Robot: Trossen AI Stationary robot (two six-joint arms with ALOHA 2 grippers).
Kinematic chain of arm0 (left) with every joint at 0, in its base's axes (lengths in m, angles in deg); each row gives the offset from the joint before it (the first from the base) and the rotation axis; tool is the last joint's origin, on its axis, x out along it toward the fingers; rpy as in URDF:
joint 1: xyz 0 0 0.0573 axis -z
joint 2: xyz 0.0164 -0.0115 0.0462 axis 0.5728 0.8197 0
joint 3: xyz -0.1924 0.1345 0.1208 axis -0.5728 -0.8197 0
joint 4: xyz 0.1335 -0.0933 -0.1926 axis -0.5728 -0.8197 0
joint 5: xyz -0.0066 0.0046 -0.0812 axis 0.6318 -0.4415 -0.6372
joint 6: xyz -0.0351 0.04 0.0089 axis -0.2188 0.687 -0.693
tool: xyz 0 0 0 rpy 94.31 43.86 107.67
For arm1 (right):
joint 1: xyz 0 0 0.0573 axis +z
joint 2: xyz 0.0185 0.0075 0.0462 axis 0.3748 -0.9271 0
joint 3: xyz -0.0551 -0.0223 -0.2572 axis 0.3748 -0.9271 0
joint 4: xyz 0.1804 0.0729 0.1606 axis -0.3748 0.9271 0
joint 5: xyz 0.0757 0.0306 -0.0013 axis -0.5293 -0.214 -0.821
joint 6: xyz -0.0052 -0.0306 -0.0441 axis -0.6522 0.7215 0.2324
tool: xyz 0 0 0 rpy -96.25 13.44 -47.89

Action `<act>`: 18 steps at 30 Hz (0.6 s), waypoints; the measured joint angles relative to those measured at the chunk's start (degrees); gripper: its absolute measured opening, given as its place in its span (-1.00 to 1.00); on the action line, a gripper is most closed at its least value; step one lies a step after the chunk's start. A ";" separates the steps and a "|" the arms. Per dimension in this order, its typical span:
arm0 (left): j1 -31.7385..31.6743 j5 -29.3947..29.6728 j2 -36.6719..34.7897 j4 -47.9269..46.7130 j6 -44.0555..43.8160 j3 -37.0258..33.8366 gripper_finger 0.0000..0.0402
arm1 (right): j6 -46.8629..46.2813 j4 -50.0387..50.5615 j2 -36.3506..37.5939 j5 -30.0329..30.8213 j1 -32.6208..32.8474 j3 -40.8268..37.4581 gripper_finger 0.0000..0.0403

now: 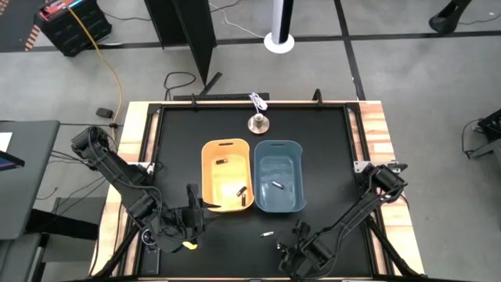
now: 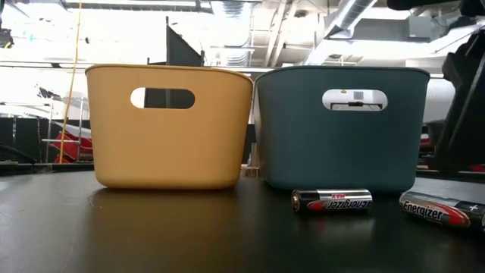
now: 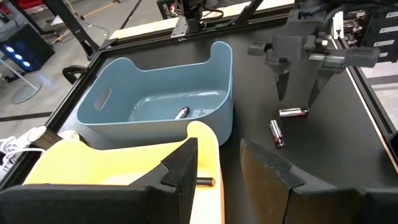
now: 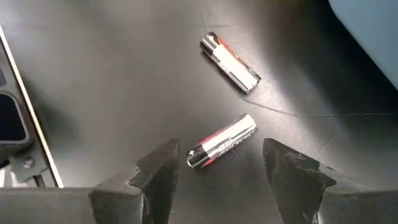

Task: Sort batteries
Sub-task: Put the bottom silver battery into the blue bin

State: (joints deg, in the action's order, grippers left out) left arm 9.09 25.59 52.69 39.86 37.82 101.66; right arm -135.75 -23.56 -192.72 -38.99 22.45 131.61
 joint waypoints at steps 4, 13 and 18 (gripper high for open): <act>0.00 0.00 0.00 0.02 0.20 0.00 -0.42 | -1.59 0.21 0.08 0.52 -0.28 -0.03 0.23; 0.00 0.00 0.00 0.06 0.24 0.02 -0.42 | -5.13 -1.10 -3.29 0.74 -0.69 -0.05 0.23; 0.00 0.00 0.00 0.06 0.22 0.04 -0.42 | -8.36 -1.21 -4.94 1.85 -0.65 0.24 0.21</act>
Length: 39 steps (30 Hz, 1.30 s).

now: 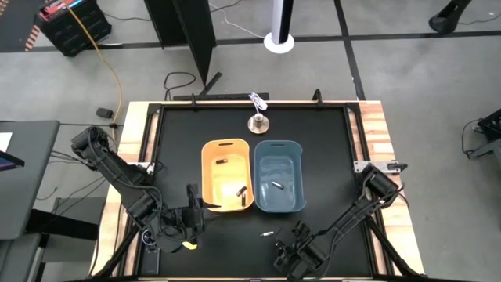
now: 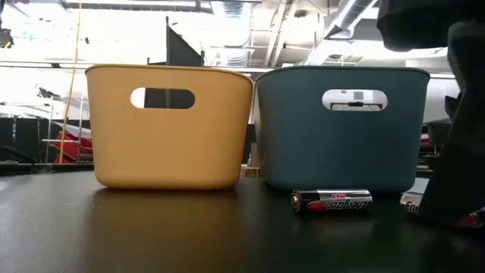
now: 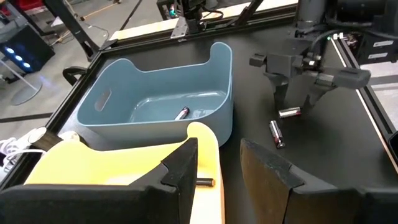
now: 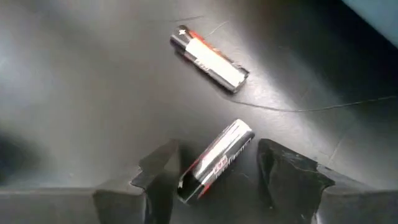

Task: Sort batteries
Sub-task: Put the bottom silver battery into the blue bin

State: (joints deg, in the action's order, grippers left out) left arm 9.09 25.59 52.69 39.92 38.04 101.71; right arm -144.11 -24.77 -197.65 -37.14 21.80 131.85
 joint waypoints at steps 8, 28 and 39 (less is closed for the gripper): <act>0.00 0.02 0.00 -0.06 0.17 0.00 -0.42 | -0.76 1.97 -0.30 -0.06 0.09 -0.01 -0.25; 0.02 0.02 0.00 -0.08 0.07 0.00 -0.42 | 1.53 2.17 0.04 -0.94 1.20 -0.12 -0.89; 0.02 0.02 0.00 -0.06 0.02 0.00 -0.42 | 3.42 3.41 -0.05 -0.36 1.55 0.80 -0.90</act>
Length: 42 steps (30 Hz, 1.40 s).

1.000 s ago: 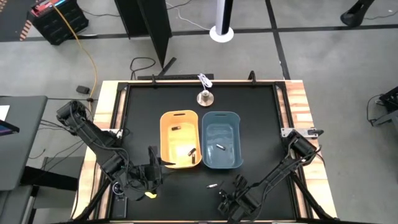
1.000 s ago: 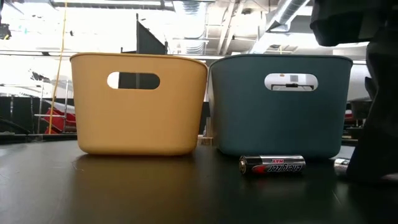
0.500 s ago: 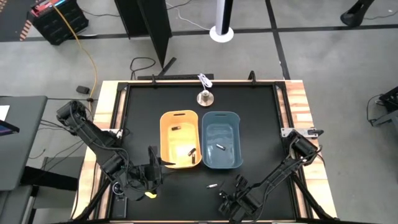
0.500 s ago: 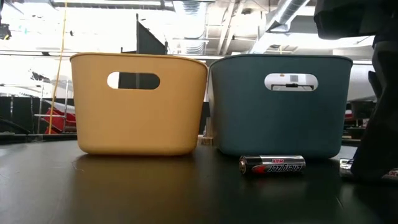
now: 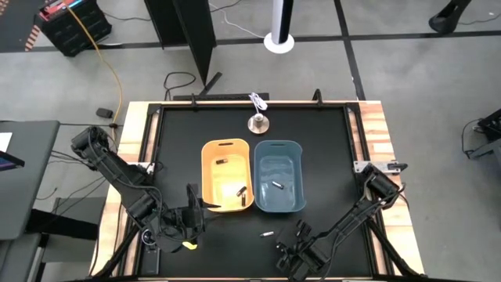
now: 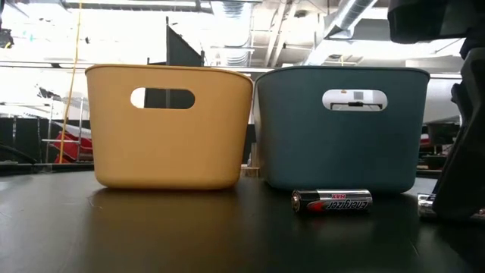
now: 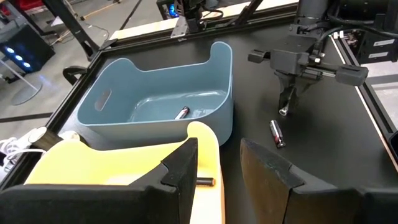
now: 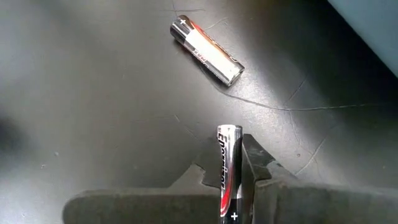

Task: Sort batteries
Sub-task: Put the bottom silver battery into the blue bin

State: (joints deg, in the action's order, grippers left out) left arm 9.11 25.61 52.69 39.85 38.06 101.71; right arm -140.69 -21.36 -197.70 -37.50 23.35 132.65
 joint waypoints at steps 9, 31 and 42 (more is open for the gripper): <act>0.00 -0.02 0.00 0.00 0.00 0.00 -0.42 | 2.41 2.07 -0.18 0.80 0.05 1.31 -0.90; 0.00 -0.02 0.00 0.00 0.02 0.00 -0.42 | 8.32 5.82 -0.02 4.97 0.39 2.02 -0.90; 0.00 -0.02 0.00 0.00 0.02 0.00 -0.42 | 12.52 7.12 0.02 7.84 0.39 2.08 -0.90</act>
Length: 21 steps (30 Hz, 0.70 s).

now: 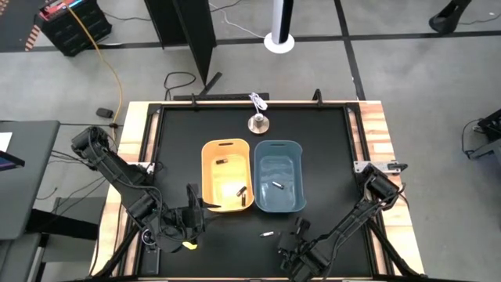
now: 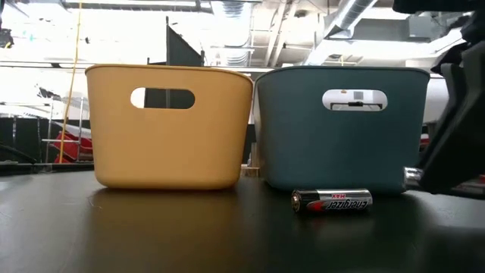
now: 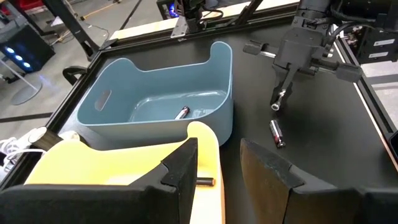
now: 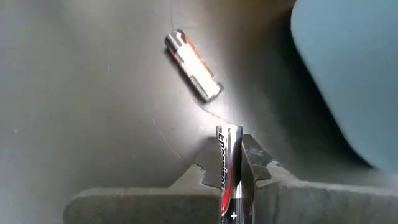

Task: Sort batteries
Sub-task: Put the bottom silver battery into the blue bin

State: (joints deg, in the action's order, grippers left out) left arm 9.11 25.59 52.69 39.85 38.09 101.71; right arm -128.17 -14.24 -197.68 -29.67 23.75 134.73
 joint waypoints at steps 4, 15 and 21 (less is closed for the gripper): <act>0.00 0.00 0.00 0.00 0.12 -0.01 -0.42 | 1.79 0.19 0.00 2.03 0.00 0.29 -0.90; 0.00 0.00 0.00 -0.02 0.15 -0.02 -0.42 | 5.11 6.41 0.09 7.42 -0.15 4.95 -0.90; 0.00 0.00 0.00 -0.02 0.17 -0.02 -0.42 | 7.52 9.68 0.09 10.09 -0.23 8.18 -0.90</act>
State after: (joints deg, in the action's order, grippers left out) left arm 9.11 25.59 52.69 39.83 38.25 101.69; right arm -120.65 -4.56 -197.60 -19.58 23.52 142.91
